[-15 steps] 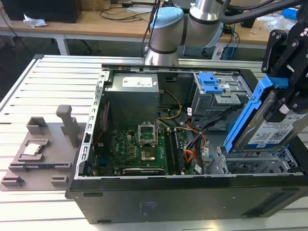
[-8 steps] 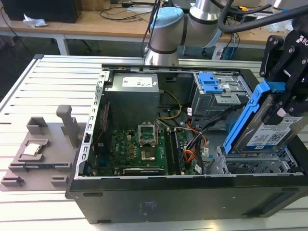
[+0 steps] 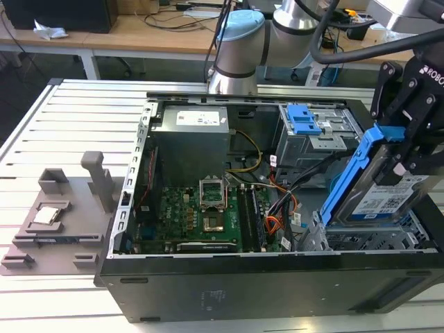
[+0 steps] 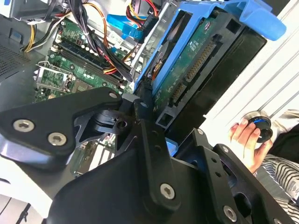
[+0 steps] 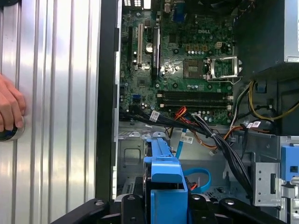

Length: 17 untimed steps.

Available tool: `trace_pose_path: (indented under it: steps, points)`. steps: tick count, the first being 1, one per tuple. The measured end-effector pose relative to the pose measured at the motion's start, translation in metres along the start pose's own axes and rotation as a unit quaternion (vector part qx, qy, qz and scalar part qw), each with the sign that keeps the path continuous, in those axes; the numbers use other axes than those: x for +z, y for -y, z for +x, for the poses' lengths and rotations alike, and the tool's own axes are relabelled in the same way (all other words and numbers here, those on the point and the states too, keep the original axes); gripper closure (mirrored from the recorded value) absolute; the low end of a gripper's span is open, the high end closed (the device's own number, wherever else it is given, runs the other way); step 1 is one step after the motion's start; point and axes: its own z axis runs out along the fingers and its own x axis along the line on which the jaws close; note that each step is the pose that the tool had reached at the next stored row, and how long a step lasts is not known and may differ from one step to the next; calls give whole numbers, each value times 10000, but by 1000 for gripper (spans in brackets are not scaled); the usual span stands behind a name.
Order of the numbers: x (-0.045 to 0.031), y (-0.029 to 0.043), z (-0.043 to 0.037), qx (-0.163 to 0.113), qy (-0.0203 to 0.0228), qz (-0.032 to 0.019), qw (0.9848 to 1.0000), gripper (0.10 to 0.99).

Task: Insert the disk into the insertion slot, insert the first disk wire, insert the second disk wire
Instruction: 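Insert the disk into the insertion slot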

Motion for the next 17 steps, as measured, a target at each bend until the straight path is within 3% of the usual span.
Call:
trace_pose_path:
  steps: [6,17]
  points:
    - [45,19,-23,-1,0,0,10000,725]
    - [308,35,-24,-1,0,-17,10000,725]
